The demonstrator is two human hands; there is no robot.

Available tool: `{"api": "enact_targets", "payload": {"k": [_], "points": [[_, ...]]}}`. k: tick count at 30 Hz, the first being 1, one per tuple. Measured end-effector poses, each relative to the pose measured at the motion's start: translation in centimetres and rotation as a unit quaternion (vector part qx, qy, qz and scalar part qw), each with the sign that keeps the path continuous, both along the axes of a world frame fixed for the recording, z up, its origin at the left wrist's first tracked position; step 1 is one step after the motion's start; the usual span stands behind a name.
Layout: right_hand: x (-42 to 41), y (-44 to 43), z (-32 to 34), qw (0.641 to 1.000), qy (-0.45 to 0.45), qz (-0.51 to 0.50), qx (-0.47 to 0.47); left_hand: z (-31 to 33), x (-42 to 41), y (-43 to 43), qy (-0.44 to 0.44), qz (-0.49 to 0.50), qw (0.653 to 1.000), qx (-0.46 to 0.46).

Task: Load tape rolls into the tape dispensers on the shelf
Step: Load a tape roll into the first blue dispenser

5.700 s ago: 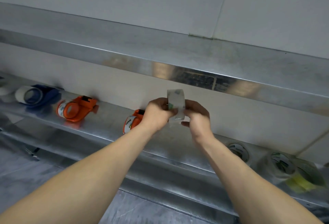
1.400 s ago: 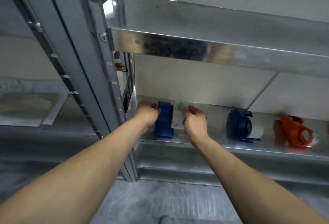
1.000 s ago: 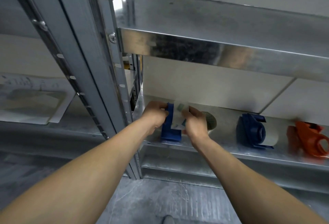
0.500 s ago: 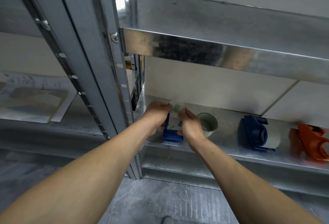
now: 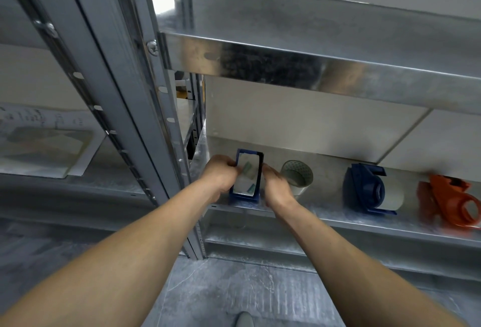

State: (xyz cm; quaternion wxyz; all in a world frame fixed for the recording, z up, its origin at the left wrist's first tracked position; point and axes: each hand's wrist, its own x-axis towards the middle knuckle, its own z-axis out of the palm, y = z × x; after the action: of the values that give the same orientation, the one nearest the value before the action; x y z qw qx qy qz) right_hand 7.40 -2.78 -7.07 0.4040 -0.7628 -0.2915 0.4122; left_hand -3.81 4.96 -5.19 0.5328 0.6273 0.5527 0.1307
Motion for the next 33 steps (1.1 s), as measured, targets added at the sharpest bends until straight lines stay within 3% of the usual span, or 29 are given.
{"api": "enact_targets", "payload": {"k": [21,33], "points": [[-0.2,-0.7,-1.3,0.999,0.011,0.051,-0.009,-1.5,-0.1,-0.5,-0.017,0.012,1.0,-0.005],[0.4,-0.7,-3.2,0.995,-0.066,0.069,-0.019,-1.3,-0.1,-0.4,-0.003,0.015,1.0,-0.01]]}}
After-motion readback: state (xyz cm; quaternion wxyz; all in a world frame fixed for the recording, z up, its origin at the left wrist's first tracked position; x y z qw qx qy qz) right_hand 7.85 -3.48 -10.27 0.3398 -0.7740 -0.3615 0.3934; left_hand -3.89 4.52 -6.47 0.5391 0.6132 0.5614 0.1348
